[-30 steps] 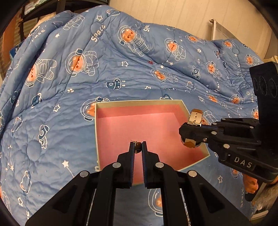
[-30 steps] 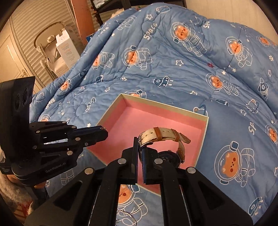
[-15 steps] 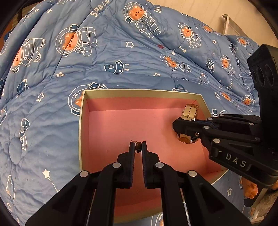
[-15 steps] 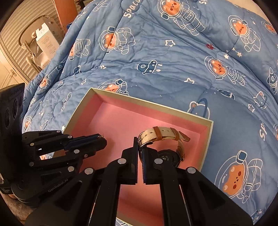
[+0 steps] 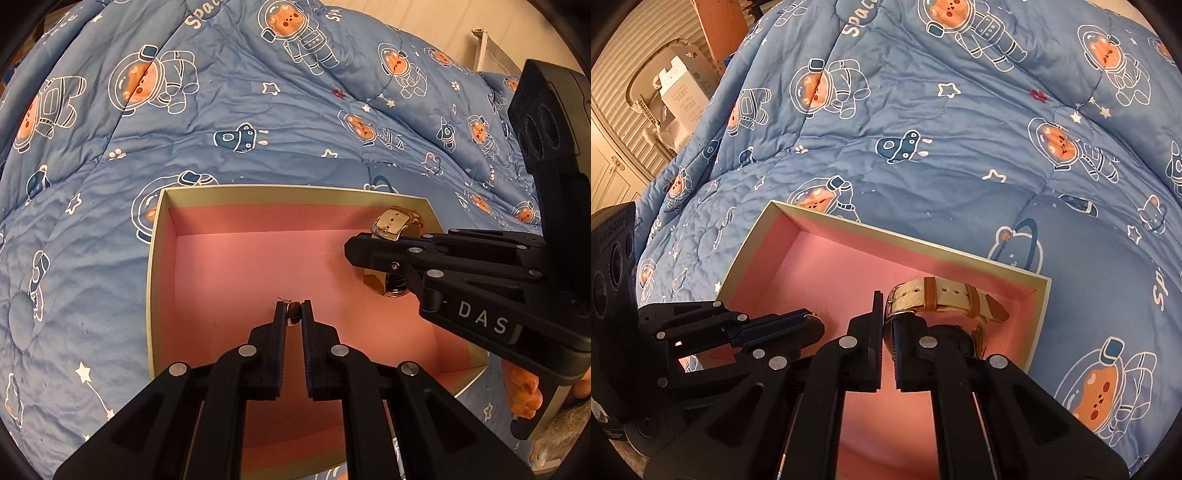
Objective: Organize jewelry
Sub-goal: 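Carry the watch into the pink-lined box and open the right gripper, then grasp the pearl bracelet with the left gripper while the right gripper grasps the silver bangle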
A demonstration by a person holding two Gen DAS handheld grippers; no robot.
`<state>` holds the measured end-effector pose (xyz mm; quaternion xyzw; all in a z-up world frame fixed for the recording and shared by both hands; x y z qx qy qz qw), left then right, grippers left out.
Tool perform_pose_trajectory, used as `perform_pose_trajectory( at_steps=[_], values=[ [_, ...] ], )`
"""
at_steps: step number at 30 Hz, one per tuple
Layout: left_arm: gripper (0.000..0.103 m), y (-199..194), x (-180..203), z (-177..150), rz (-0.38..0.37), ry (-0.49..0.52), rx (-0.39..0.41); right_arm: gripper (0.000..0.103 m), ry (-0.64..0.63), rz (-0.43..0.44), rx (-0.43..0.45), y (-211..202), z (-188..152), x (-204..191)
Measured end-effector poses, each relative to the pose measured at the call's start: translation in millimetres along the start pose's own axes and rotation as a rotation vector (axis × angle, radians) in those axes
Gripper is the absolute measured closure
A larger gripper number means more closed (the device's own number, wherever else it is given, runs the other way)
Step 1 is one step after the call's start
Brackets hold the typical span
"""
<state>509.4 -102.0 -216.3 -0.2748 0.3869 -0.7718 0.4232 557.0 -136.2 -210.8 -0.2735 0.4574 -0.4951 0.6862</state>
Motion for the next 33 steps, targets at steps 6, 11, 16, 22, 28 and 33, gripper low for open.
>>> perform_pose_trajectory(
  at_steps=[6,11,16,22,28,33],
  values=[
    [0.067,-7.8,8.9,4.0,-0.009,0.034,0.032,0.092,-0.005,-0.019,-0.003,0.4,-3.2,0.8],
    [0.04,-23.9,14.3,3.8,0.041,0.074,0.074,0.05,0.01,0.002,0.019,-12.9,-6.0,0.7],
    [0.03,-43.2,17.3,-6.6,0.029,0.092,0.099,0.047,-0.005,0.031,-0.005,-21.7,-12.3,-5.8],
    [0.024,-69.3,16.2,-23.1,0.026,0.066,0.128,0.047,0.034,0.066,-0.007,-39.9,-22.1,-6.1],
    [0.02,-113.1,26.7,-51.8,0.062,0.103,0.204,0.047,-0.076,0.076,0.129,-99.3,-58.7,-19.0],
    [0.018,-133.6,36.3,-98.3,0.094,0.111,0.204,0.047,-0.099,0.046,0.174,-125.9,-118.6,-15.8]
  ],
)
Point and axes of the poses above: each gripper's, at about its wrist camera, not at the fingertips, and y roughly the way its jaws point, x to its right, z to its top, the point moved 10 cm from there along y, roughly the way its jaws point, and after that the axes turned 14 degrees about y, right-handed, at the moved point
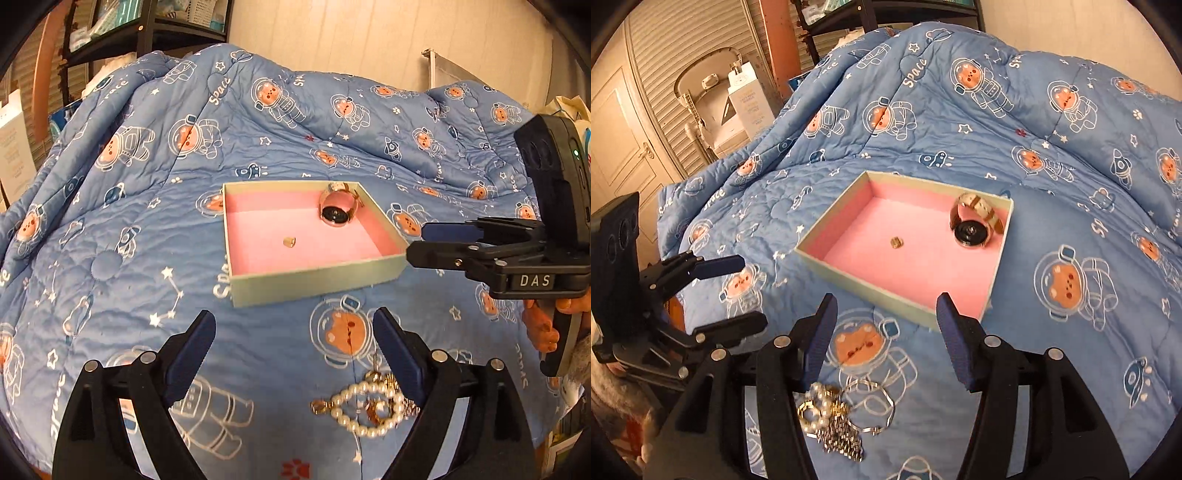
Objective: Organize jewelry
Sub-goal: 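Grasp the pearl bracelet with the left gripper while the right gripper grasps the silver bangle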
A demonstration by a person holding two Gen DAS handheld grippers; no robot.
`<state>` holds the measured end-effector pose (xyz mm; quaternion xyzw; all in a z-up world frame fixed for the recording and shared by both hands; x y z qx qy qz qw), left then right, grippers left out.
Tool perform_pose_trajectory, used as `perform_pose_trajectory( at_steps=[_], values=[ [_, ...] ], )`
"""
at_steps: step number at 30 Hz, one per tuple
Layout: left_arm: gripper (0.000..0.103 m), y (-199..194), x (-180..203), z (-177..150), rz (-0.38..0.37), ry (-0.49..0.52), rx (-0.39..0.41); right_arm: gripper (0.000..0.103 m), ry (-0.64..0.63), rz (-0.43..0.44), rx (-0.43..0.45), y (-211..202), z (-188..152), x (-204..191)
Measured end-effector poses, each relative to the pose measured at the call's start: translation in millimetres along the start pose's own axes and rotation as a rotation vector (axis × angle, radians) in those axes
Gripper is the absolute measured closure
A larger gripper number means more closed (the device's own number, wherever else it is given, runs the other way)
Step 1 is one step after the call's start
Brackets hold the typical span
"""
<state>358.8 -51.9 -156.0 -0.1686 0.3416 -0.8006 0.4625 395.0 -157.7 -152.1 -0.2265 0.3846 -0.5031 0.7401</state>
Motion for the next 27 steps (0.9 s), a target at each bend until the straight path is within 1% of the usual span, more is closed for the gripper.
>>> perform_pose_trajectory(
  at_steps=[2,5,7,9,11,12,14,15,17,19,20,24,27],
  values=[
    [0.018,-7.2,3.0,-19.3,0.007,-0.027,-0.016,0.047,-0.002,-0.024,0.009,-5.8,-20.6,4.3],
    [0.019,-17.5,8.2,-46.0,0.017,-0.065,-0.032,0.047,0.009,-0.085,0.031,-11.2,-45.9,15.0],
    [0.02,-20.5,12.4,-60.3,0.024,-0.092,-0.047,0.047,0.057,-0.094,0.023,-11.9,-59.2,21.9],
    [0.024,-22.5,16.6,-70.7,0.022,-0.123,-0.055,0.047,0.112,-0.101,0.028,-13.7,-70.4,27.7],
    [0.027,-23.9,20.7,-78.0,0.021,-0.149,-0.059,0.047,0.131,-0.122,0.037,-15.2,-79.6,31.0],
    [0.028,-24.4,22.8,-80.2,0.022,-0.158,-0.058,0.047,0.134,-0.132,0.045,-16.6,-83.6,31.4],
    [0.035,-23.4,27.6,-83.1,0.025,-0.166,-0.058,0.047,0.12,-0.157,0.049,-16.5,-90.1,30.4],
    [0.037,-20.5,30.2,-84.7,0.02,-0.163,-0.068,0.047,0.116,-0.169,0.047,-15.4,-92.9,30.8],
    [0.047,-13.1,35.3,-87.1,0.009,-0.155,-0.091,0.05,0.12,-0.176,0.04,-12.2,-97.4,32.7],
    [0.05,-6.3,38.8,-85.7,0.0,-0.155,-0.106,0.054,0.127,-0.182,0.019,-6.7,-99.3,36.7],
    [0.054,-3.1,40.7,-83.8,-0.008,-0.154,-0.11,0.055,0.13,-0.189,0.014,-4.4,-98.8,39.0],
    [0.059,8.3,48.1,-75.1,-0.04,-0.153,-0.123,0.057,0.146,-0.187,0.004,1.6,-93.8,43.1],
    [0.066,16.4,49.7,-72.8,-0.031,-0.156,-0.142,0.057,0.135,-0.188,0.009,2.7,-91.1,41.2]
  ],
)
Point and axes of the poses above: each gripper's, at about its wrist camera, not at the fingertips, and y roughly the way its jaws point, x to its right, z to its top, the point moved 10 cm from there along y, roughly the way its jaws point, and after that the axes turned 14 degrees about y, right-handed, at the moved point
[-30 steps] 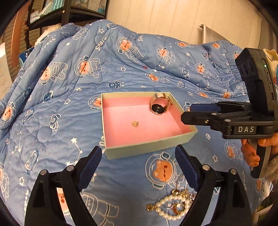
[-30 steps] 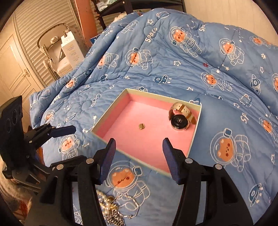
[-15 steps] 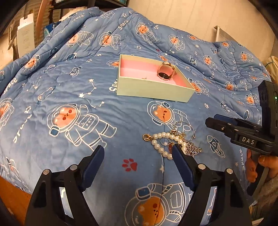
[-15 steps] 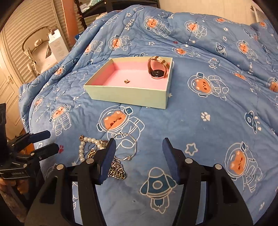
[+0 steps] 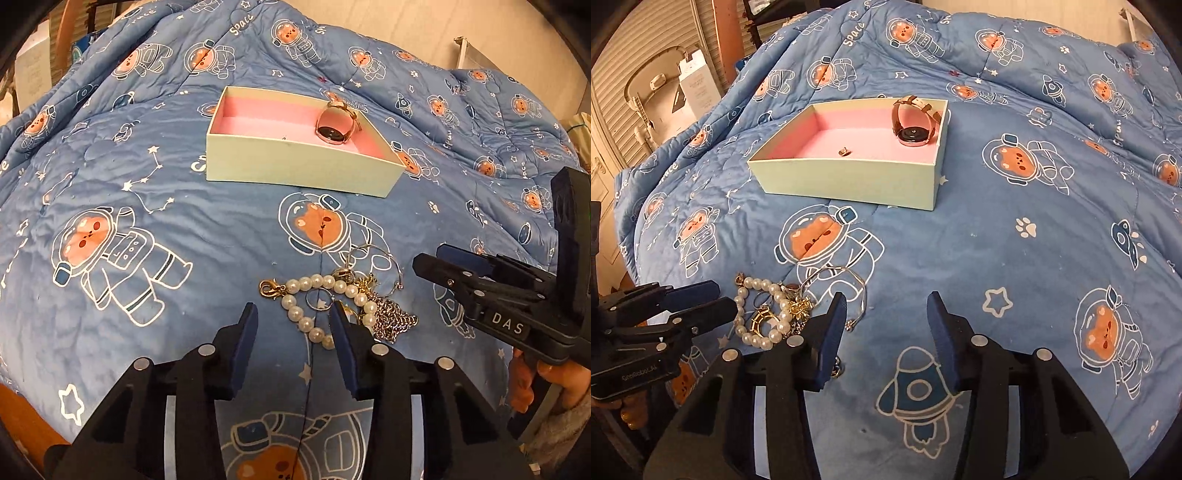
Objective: Organize jewelry
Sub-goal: 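Grasp the pearl bracelet with the left gripper while the right gripper grasps the silver bangle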
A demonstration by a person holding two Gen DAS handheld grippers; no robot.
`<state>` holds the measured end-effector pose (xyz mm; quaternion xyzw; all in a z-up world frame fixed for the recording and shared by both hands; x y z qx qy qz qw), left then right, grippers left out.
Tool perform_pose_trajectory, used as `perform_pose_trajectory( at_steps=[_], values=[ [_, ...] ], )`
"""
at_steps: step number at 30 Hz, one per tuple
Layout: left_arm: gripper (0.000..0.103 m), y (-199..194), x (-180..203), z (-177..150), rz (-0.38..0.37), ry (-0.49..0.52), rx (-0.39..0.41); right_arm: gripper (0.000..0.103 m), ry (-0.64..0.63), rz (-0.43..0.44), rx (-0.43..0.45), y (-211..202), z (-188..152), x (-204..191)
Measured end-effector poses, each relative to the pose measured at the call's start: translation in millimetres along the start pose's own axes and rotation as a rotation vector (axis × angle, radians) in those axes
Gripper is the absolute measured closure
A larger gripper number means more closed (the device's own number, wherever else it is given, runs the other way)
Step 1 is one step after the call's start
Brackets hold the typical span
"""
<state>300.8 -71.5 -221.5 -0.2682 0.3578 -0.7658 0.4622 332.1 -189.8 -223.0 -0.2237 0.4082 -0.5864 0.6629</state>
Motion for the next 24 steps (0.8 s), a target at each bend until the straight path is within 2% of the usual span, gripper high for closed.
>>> perform_pose_trajectory(
  at_steps=[2,10,14,19,24],
  values=[
    [0.071,3.2,0.5,0.6,-0.004,-0.009,-0.006,0.057,-0.012,0.002,0.003,0.0,0.9,-2.5],
    [0.077,14.9,-0.2,-5.3,0.035,-0.005,-0.048,0.058,-0.047,-0.013,-0.007,7.7,1.7,-5.3],
    [0.077,13.5,0.4,-9.0,0.047,-0.011,-0.063,0.059,-0.043,-0.031,-0.018,14.7,3.6,-2.2],
    [0.077,15.7,-0.7,-11.0,0.048,-0.027,-0.07,0.066,-0.005,-0.037,-0.06,27.4,5.2,1.9],
    [0.078,19.5,-0.1,-9.8,0.051,-0.018,-0.068,0.067,-0.037,-0.055,-0.071,35.0,3.5,-5.0]
  ],
)
Point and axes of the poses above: each gripper's, at about its wrist camera, not at the fingertips, and y roughly the way its jaws point, x to its right, z to its top, the point moved 10 cm from there along y, roughly the way its jaws point, and after that the axes turned 14 degrees about y, right-handed, at the moved point
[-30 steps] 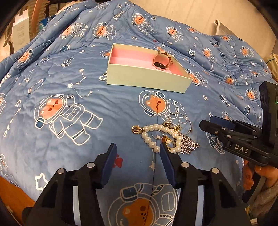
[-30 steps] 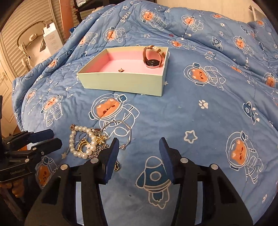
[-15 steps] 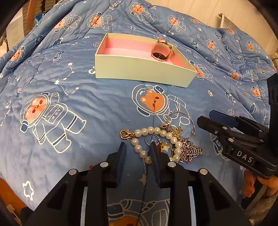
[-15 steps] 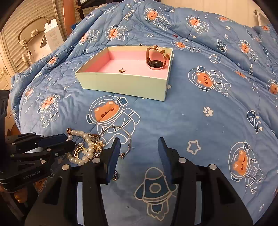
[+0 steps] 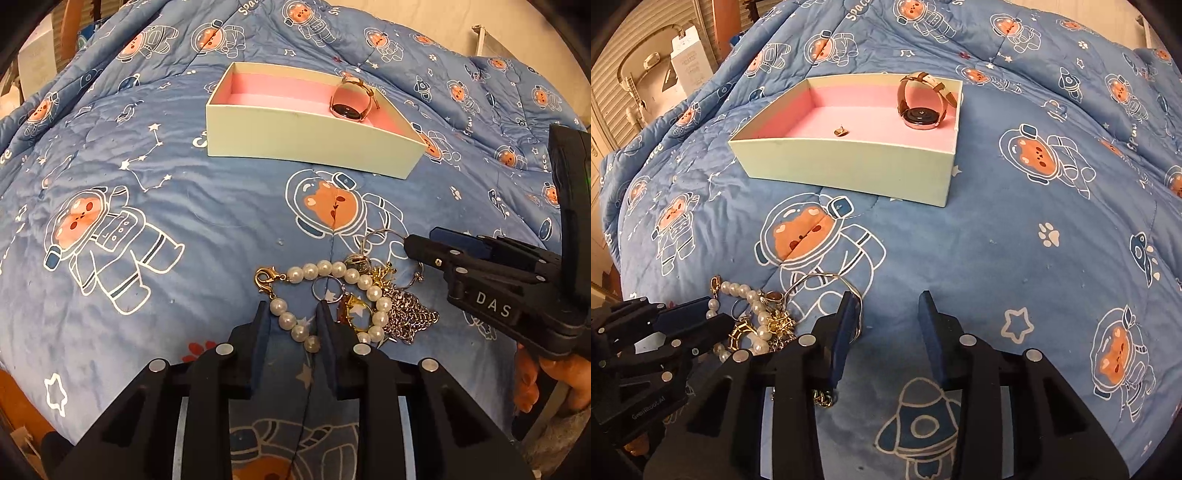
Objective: Organize jewelry
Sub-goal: 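Grasp the pearl bracelet with the left gripper while the right gripper grasps the silver bangle, then carry the pearl bracelet and silver bangle into the box and release both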
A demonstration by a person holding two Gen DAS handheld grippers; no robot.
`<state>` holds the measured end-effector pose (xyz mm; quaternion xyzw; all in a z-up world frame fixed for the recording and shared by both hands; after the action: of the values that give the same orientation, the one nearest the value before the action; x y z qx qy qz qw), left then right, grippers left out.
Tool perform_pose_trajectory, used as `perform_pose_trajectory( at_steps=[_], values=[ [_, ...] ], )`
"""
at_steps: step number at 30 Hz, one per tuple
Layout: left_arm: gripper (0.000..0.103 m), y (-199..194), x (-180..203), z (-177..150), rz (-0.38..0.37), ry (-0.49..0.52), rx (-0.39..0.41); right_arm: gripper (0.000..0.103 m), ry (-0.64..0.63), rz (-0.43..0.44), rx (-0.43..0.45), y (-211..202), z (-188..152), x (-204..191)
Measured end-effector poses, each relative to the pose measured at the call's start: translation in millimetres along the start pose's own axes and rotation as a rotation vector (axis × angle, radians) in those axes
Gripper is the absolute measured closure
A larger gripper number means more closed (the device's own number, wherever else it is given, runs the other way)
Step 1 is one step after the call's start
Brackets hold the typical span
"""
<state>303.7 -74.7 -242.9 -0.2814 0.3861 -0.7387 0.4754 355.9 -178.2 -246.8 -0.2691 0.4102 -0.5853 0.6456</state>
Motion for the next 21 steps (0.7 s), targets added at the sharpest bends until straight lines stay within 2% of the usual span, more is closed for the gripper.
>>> perform_pose_trajectory(
  at_steps=[3,5,10,14,21],
  values=[
    [0.081,1.5,0.4,1.7,0.004,0.012,0.002,0.072,-0.013,-0.016,-0.011,7.0,-2.3,-1.8],
    [0.087,2.1,0.4,3.1,0.007,0.019,0.003,0.078,-0.012,-0.012,-0.008,8.3,-1.6,-2.1],
    [0.091,1.4,0.4,5.6,-0.001,0.014,0.009,0.093,-0.03,0.002,0.003,7.4,-1.6,-2.9],
    [0.094,-4.3,0.9,8.3,-0.023,-0.004,0.029,0.098,-0.012,0.029,0.013,4.1,-3.0,-0.6],
    [0.094,-21.5,9.6,16.4,-0.047,0.01,0.08,0.099,0.023,0.086,0.033,-7.8,-5.5,1.5]
  ],
)
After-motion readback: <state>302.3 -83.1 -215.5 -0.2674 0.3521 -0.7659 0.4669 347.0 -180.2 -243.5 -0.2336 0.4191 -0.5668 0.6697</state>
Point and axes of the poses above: each gripper's, at about its wrist camera, not at the fingertips, and y roughly the way its jaws point, x to its right, z to its top, the point moved 10 cm from there along y, roughly the way its jaws point, and after that the axes turned 14 degrees about y, right-handed, at the moved point
